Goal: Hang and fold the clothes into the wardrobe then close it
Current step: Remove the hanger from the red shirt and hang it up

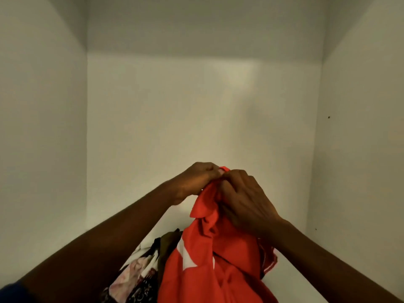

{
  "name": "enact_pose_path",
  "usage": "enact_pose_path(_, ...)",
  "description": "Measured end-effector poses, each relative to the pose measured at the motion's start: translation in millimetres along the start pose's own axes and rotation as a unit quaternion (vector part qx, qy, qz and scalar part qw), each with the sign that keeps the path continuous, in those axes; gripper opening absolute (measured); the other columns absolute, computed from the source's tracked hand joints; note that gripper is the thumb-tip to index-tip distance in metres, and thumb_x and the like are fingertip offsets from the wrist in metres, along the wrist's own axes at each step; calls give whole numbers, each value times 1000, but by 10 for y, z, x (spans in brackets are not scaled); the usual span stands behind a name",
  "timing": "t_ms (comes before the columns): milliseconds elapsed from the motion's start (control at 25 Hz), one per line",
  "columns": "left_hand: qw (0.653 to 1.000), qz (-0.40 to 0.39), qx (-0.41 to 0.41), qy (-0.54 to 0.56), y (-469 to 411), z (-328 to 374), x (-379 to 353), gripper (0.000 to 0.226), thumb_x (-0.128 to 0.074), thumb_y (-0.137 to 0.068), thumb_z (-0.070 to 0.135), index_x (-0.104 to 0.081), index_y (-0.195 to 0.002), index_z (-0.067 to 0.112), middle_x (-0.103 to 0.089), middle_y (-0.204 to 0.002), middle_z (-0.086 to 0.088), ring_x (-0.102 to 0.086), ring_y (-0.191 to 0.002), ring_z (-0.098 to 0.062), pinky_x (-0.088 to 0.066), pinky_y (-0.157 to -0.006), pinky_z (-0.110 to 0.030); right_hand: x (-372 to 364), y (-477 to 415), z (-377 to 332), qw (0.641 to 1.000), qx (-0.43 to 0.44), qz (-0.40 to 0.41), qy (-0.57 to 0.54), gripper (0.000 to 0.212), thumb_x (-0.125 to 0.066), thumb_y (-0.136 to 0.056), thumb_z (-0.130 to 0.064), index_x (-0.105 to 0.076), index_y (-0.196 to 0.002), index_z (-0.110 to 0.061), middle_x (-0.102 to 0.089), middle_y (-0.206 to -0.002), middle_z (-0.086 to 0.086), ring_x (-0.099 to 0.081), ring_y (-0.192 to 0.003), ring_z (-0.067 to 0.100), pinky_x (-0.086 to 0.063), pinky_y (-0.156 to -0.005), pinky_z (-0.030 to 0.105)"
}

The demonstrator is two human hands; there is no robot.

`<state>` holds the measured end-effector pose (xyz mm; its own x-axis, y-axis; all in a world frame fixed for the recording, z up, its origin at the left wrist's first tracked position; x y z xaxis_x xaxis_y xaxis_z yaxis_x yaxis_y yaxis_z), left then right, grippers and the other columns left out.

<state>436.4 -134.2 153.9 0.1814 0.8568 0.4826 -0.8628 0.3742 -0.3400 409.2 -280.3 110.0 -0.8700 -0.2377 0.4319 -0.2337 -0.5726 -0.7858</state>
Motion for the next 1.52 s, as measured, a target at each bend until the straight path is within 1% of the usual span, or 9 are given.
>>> enact_pose_path(120, 996, 11, -14, 84, 241, -466, -139, 35, -66, -95, 3, -63, -126, 19, -79, -98, -8, -74, -89, -18, -60, -83, -34, -228, 163, 180, 960, -174, -116, -186, 72, -74, -78, -45, -40, -141, -36, -53, -135, -3, -62, -88, 14, -54, -70, 36)
enact_pose_path(240, 993, 110, -28, 6, 462, -902, -306, 57, -78, -87, 19, -52, -135, 36, -71, -121, 8, -68, -112, -4, -53, -92, -23, -424, 278, 283, 932, -204, -220, -205, 37, -60, -72, -55, -63, -100, -31, -58, -82, -10, -62, -82, 15, -45, -70, 33)
enact_pose_path(400, 987, 28, 144, -58, 679, -1436, -424, 77, -87, -61, 67, -61, -128, 37, -72, -117, 16, -71, -106, -6, -55, -98, -30, -281, 270, 527, 872, -319, -27, -370, 25, -59, -68, -35, -56, -73, -11, -52, -64, -10, -48, -63, 5, -37, -62, 34)
enact_pose_path(520, 985, 4, 161, 62, 676, -1341, -321, 41, -89, -77, 40, -76, -110, 19, -81, -100, 2, -78, -93, -15, -60, -85, -28, -16, 129, 726, 842, -361, 36, -400, 15, -62, -76, -22, -55, -81, -10, -56, -70, -5, -50, -66, 8, -42, -66, 31)
enact_pose_path(760, 965, 260, -7, 27, 355, -437, 715, 29, -68, -97, 15, -53, -73, 19, -54, -69, -4, -51, -76, -22, -34, -65, -33, 828, -342, 1169, 864, -377, 159, -294, 15, -60, -90, -9, -50, -93, -19, -57, -75, -9, -50, -62, -6, -39, -63, 23)
enact_pose_path(960, 767, 464, -297, -329, 521, 974, 1435, 16, -59, -100, 28, -50, -100, 16, -64, -82, -10, -64, -73, -40, -44, -64, -42, 1792, -1057, 1141, 906, -298, 251, -164, 25, -53, -90, -5, -50, -112, -16, -59, -77, -5, -58, -68, 10, -40, -64, 37)
enact_pose_path(1160, 665, 596, -326, -310, 754, 1868, 2110, 30, -48, -103, 41, -53, -118, 15, -70, -101, -18, -65, -87, -47, -36, -66, -43, 2779, -1653, 984, 934, -233, 240, 127, 36, -50, -85, -26, -57, -119, -15, -66, -91, 26, -60, -83, 50, -33, -64, 40)
enact_pose_path(1320, 693, 593, -305, -276, 679, 2193, 2355, 31, -50, -102, 44, -60, -118, 20, -71, -105, -20, -64, -99, -49, -46, -75, -49, 3201, -1994, 1023, 950, -196, 243, 25, 25, -56, -90, -21, -70, -110, -16, -73, -96, 7, -68, -90, 25, -48, -73, 39)
enact_pose_path(1520, 852, 381, -254, -255, 93, 1608, 2105, 21, -64, -96, 42, -71, -108, 27, -75, -105, -11, -68, -104, -36, -54, -84, -42, 2699, -1518, 1000, 915, -284, 47, -282, 28, -55, -96, 8, -67, -94, -18, -67, -75, -12, -60, -66, -5, -50, -64, 12)
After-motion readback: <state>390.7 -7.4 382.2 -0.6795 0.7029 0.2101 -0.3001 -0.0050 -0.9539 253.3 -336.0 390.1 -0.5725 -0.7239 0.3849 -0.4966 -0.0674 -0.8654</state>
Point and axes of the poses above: each hand's wrist, its own y-axis away from the middle knuckle, its own x-axis out of the back of the hand, z = x × y, the point moved 4 cm from there along -y, towards the middle knuckle
